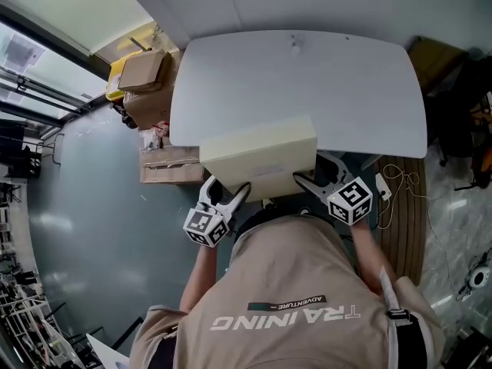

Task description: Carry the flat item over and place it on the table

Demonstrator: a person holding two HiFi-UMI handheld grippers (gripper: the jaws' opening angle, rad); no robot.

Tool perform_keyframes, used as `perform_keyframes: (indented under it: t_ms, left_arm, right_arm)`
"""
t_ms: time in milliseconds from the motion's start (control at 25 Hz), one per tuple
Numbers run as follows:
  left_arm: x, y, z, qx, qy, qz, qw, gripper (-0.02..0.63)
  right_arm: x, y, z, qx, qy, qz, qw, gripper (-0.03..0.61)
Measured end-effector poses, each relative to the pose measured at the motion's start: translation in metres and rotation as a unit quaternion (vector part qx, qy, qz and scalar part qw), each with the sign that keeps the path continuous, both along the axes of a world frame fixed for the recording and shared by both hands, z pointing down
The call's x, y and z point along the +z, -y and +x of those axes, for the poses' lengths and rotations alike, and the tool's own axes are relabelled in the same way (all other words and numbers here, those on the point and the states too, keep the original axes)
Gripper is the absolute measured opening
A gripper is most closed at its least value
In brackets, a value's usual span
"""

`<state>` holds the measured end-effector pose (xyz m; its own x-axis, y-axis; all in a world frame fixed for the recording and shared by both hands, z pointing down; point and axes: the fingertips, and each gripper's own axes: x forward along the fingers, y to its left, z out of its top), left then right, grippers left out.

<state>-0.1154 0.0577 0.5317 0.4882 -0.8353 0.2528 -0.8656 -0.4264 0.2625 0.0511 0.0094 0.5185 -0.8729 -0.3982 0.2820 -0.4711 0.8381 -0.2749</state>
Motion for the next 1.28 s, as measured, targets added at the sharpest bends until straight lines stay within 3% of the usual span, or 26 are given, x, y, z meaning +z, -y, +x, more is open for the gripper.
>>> perform_keyframes:
  t_ms: [640, 1040, 1280]
  left_arm:
    - [0.017, 0.066, -0.074, 0.059, -0.017, -0.005, 0.9981, 0.338]
    - [0.034, 0.087, -0.082, 0.046, -0.052, -0.030, 0.9972, 0.338]
    - [0.037, 0.119, -0.076, 0.039, -0.035, -0.042, 0.9977, 0.339]
  right_arm:
    - [0.010, 0.048, -0.070, 0.048, -0.023, -0.005, 0.999, 0.305]
    - [0.017, 0.075, -0.080, 0.037, -0.050, -0.018, 0.998, 0.305]
    - [0.027, 0.109, -0.074, 0.035, -0.026, -0.032, 0.999, 0.305]
